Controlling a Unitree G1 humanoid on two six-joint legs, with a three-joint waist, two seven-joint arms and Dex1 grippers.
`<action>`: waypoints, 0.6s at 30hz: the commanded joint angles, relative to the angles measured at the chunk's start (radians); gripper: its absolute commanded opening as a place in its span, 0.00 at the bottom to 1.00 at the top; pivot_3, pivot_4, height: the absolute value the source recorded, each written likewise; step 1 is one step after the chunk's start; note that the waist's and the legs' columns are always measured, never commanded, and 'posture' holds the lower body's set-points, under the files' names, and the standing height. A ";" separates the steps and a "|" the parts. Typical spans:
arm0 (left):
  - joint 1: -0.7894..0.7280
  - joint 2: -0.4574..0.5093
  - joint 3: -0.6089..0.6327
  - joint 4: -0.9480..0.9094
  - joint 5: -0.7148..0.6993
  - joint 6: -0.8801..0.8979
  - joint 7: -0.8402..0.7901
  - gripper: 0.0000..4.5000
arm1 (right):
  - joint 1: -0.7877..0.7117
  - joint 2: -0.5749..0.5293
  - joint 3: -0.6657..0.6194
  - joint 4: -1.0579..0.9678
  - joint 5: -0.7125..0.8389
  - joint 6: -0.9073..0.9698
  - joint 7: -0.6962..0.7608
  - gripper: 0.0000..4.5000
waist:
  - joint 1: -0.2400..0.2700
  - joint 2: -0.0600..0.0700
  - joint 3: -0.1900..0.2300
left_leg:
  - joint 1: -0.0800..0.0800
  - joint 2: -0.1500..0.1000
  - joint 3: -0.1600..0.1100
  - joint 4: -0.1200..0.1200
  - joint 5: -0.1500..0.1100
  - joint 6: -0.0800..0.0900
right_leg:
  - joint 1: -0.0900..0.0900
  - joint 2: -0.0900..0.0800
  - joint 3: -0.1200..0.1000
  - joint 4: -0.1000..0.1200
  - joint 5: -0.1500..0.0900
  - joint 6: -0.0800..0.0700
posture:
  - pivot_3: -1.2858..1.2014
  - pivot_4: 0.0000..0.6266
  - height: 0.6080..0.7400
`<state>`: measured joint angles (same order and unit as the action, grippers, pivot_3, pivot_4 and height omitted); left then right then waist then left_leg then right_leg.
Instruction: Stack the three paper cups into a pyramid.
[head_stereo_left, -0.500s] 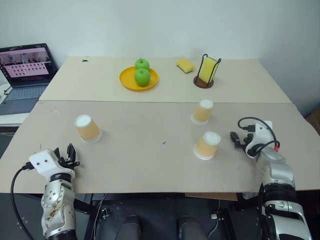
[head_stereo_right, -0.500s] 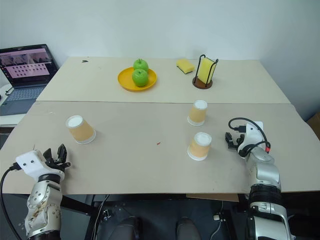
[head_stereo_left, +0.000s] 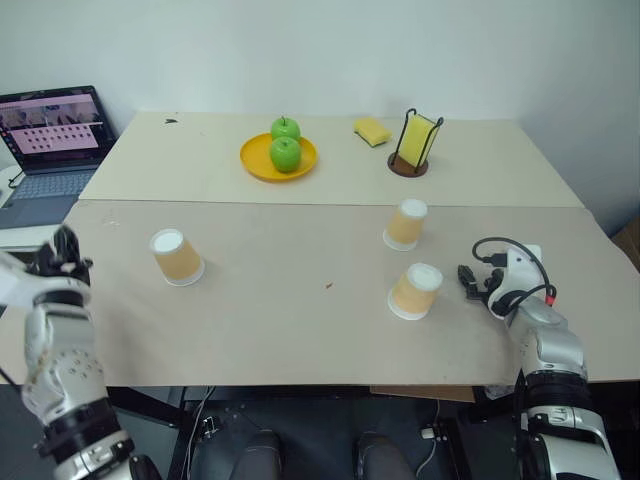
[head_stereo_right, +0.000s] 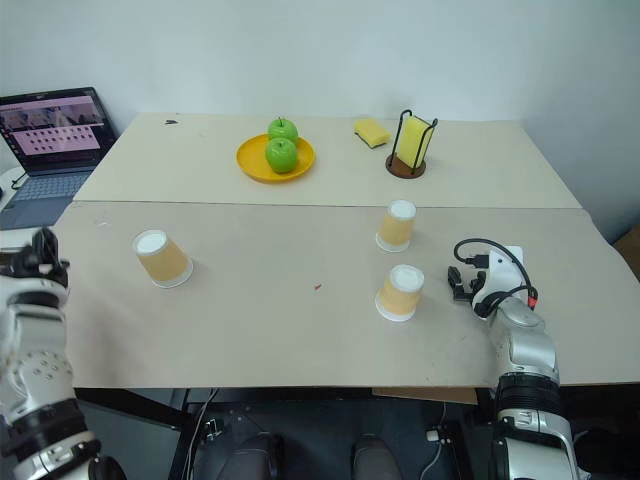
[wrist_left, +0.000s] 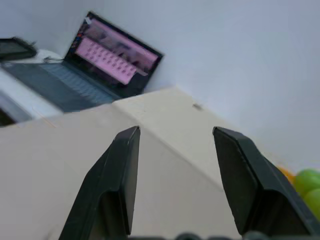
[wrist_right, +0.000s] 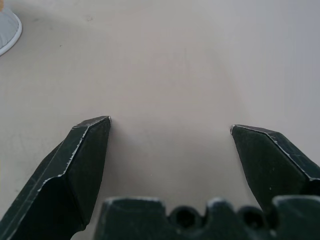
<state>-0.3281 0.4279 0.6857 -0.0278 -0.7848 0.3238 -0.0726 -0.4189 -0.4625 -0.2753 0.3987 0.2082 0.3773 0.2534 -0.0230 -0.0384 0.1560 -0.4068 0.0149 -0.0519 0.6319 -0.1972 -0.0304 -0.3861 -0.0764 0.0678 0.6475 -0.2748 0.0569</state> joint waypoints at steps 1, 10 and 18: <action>-0.004 0.074 -0.154 -0.236 -0.162 0.176 -0.181 0.55 | 0.019 -0.010 -0.012 -0.016 -0.004 0.005 -0.006 1.00 | 0.002 0.000 0.000 | 0.000 0.000 0.000 0.000 0.000 0.000 | 0.000 0.000 0.000 0.000 0.000 0.000 | 0.52 0.24 0.94; 0.182 0.362 -0.418 -0.448 -0.179 0.362 -0.621 0.55 | 0.032 -0.047 -0.026 -0.045 0.004 0.002 0.029 1.00 | -0.025 0.005 0.002 | 0.002 0.001 0.001 -0.003 0.000 0.000 | 0.000 0.001 0.001 0.001 0.000 -0.001 | 0.52 0.24 0.94; 0.236 0.441 -0.507 -0.427 0.021 0.243 -0.797 0.55 | 0.169 -0.394 0.009 -0.188 0.205 0.112 0.721 1.00 | -0.010 0.017 0.011 | -0.001 0.000 0.001 -0.002 0.000 0.000 | -0.001 0.000 0.001 -0.002 -0.001 0.000 | 0.52 0.24 0.94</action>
<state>-0.0906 0.8641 0.1735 -0.4373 -0.7741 0.6035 -0.8395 -0.2659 -0.8008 -0.2516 0.2846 0.3420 0.4713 0.8075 -0.0327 -0.0210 0.1672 -0.4081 0.0153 -0.0505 0.6299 -0.1973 -0.0299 -0.3879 -0.0762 0.0689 0.6459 -0.2759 0.0571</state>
